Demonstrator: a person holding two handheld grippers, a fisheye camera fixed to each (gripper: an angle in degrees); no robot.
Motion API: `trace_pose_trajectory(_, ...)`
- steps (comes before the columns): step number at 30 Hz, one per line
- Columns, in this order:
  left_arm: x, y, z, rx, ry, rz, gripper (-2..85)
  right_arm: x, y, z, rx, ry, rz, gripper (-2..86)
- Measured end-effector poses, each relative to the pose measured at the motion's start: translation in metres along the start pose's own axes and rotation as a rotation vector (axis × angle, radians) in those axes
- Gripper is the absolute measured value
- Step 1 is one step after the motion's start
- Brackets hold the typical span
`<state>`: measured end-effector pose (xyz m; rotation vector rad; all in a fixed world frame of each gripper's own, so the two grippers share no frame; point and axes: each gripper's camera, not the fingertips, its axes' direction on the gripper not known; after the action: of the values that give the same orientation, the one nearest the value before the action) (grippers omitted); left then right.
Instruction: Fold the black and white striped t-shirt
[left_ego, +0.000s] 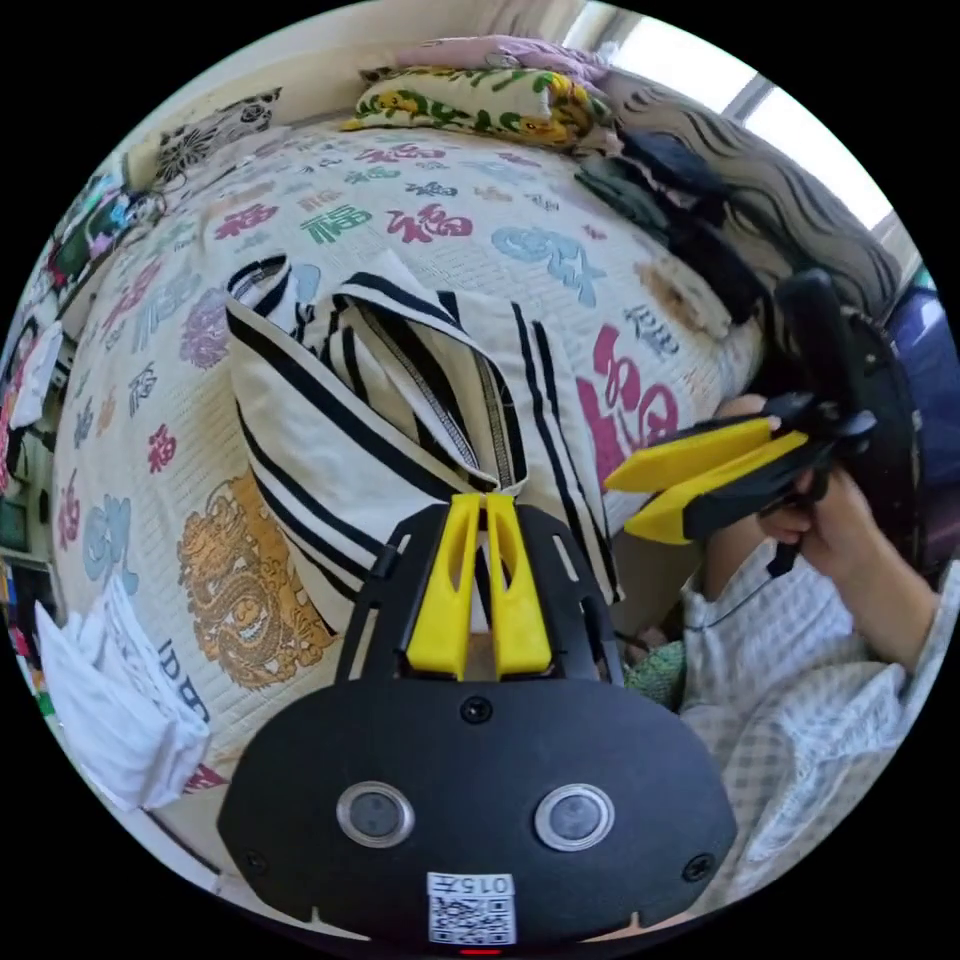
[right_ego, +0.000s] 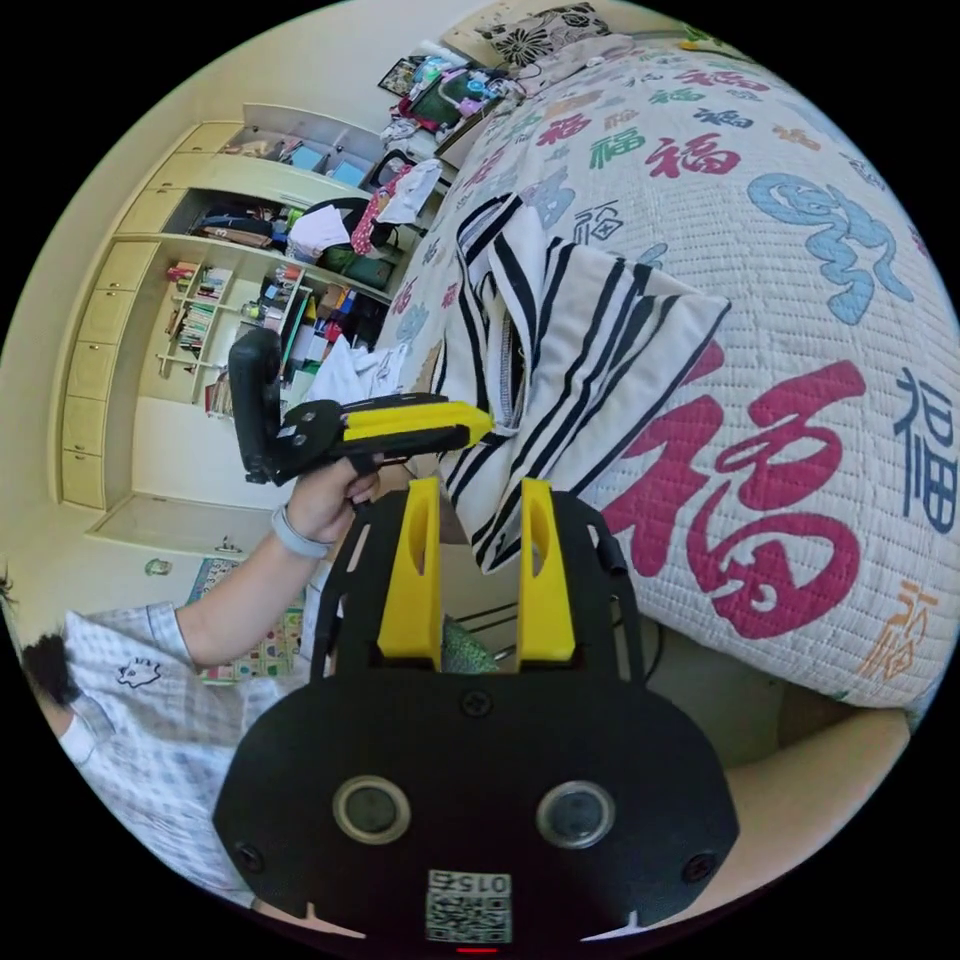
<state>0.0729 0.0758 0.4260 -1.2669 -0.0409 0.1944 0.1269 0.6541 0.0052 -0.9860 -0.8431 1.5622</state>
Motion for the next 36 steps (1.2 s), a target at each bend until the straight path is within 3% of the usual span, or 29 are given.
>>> trace_pose_trajectory(2,-0.036,0.024,-0.035,0.184,0.057,-0.169,-0.1,0.002,-0.002,-0.004,0.005,0.024,-0.004,11.7)
trace_pose_trajectory(4,-0.097,0.08,-0.082,0.46,0.034,-0.469,-0.2,0.008,-0.003,-0.013,0.029,0.097,0.019,11.7)
trace_pose_trajectory(7,-0.156,0.139,-0.097,0.512,-0.025,-0.711,0.4,0.024,-0.009,-0.025,0.108,0.118,0.065,11.6)
trace_pose_trajectory(10,-0.177,0.161,-0.076,0.435,0.125,-0.663,3.5,0.035,-0.033,-0.021,0.116,0.062,0.077,12.2)
trace_pose_trajectory(14,-0.162,0.167,-0.064,0.442,0.046,-0.574,7.3,0.04,-0.083,0.003,0.032,0.147,0.082,14.1)
trace_pose_trajectory(16,-0.161,0.153,-0.05,0.418,0.093,-0.525,9.9,0.047,-0.103,0.013,-0.003,0.135,0.11,13.0)
trace_pose_trajectory(19,-0.16,0.143,-0.045,0.464,0.187,-0.494,10.3,0.044,-0.122,0.028,-0.055,0.178,0.136,5.4)
trace_pose_trajectory(23,-0.158,0.147,-0.057,0.574,0.262,-0.444,9.7,-0.028,-0.108,0.032,-0.021,0.253,-0.19,3.0)
trace_pose_trajectory(26,-0.159,0.145,-0.066,0.517,0.258,-0.369,10.3,-0.085,-0.081,0.05,-0.042,0.378,-0.442,3.1)
trace_pose_trajectory(30,-0.157,0.122,-0.041,0.325,0.188,-0.347,13.8,-0.108,-0.061,0.087,-0.051,0.57,-0.556,1.3)
trace_pose_trajectory(32,-0.164,0.116,-0.006,0.274,0.29,-0.423,15.6,-0.108,-0.06,0.096,-0.061,0.561,-0.591,0.5)
trace_pose_trajectory(33,-0.168,0.111,0.021,0.24,0.423,-0.456,15.6,-0.11,-0.06,0.099,-0.077,0.527,-0.623,0.3)
trace_pose_trajectory(36,-0.171,0.106,0.071,0.21,0.617,-0.509,10.2,-0.115,-0.062,0.107,-0.116,0.513,-0.686,-0.1)
